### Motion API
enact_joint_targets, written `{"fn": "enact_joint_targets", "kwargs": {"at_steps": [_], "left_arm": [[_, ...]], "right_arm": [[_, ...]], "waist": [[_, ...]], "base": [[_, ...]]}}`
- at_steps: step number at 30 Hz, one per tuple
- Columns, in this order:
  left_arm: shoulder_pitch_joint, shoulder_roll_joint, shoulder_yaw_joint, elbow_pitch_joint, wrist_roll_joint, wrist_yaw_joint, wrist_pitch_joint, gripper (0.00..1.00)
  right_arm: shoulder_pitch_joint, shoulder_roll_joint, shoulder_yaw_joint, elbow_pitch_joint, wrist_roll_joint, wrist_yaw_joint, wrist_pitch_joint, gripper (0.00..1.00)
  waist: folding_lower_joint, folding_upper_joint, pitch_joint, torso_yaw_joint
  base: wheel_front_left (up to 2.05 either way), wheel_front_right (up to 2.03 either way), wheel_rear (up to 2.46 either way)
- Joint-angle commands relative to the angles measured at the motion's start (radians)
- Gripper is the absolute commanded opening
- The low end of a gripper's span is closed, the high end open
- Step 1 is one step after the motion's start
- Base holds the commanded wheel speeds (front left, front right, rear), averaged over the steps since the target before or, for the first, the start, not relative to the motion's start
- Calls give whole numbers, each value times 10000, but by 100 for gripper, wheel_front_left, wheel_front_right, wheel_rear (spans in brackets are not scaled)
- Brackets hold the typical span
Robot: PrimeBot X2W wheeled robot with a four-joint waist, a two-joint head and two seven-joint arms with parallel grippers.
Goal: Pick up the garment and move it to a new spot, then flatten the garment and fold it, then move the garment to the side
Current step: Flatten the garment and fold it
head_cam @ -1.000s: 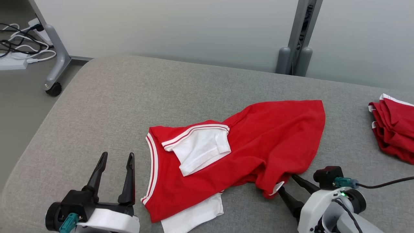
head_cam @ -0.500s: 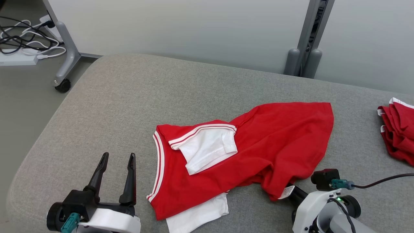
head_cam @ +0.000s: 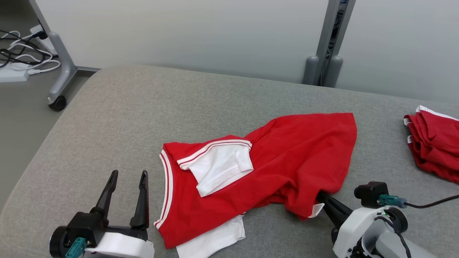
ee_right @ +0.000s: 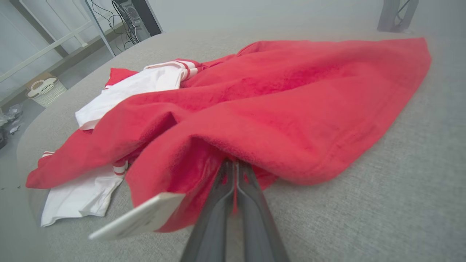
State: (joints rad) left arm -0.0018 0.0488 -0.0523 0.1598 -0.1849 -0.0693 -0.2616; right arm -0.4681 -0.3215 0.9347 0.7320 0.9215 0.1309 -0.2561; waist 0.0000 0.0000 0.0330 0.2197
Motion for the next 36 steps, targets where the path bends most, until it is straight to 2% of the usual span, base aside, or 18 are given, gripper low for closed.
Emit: {"fn": "enact_joint_targets", "kwargs": {"at_steps": [1, 10, 15, 20, 24, 29, 32, 36], "left_arm": [[63, 38, 28, -25, -1, 29, -34, 100], [184, 41, 65, -59, -69, 82, -34, 100], [230, 40, 61, -51, -107, 86, -34, 100], [185, 43, -24, -77, -167, 155, -34, 100], [122, 41, -52, -48, -191, 141, -34, 100], [77, 41, -42, -24, -191, 121, -34, 100], [77, 38, -41, -5, -187, 111, -34, 100], [123, 41, 10, 3, -170, 101, -34, 100]], "right_arm": [[103, -170, -31, -158, -16, -3, -67, 0], [732, -1291, -348, -2250, 66, -1, 135, 0], [1222, -2106, -798, -3686, 86, -1, 812, 0], [1875, -2698, -1426, -4555, -125, -1, 1840, 0], [2467, -2800, -1815, -4692, -331, -1, 2841, 0], [3203, -2655, -2318, -5238, -11, -1, 3657, 0], [3790, -2843, -2604, -5954, 456, -1, 4330, 0], [4193, -3112, -2860, -6230, 632, -3, 4830, 0]], "waist": [[0, 0, -26, -113], [0, 0, -224, -855], [0, 0, -289, -1297], [0, 0, -265, -1606], [0, 0, -238, -1752], [0, 0, -253, -1841], [0, 0, -292, -1845], [0, 0, -328, -1852]], "base": [[0, 0, 0], [0, 0, 0], [0, 0, 0], [0, 0, 0], [0, 0, 0], [0, 0, 0], [0, 0, 0], [0, 0, 0]]}}
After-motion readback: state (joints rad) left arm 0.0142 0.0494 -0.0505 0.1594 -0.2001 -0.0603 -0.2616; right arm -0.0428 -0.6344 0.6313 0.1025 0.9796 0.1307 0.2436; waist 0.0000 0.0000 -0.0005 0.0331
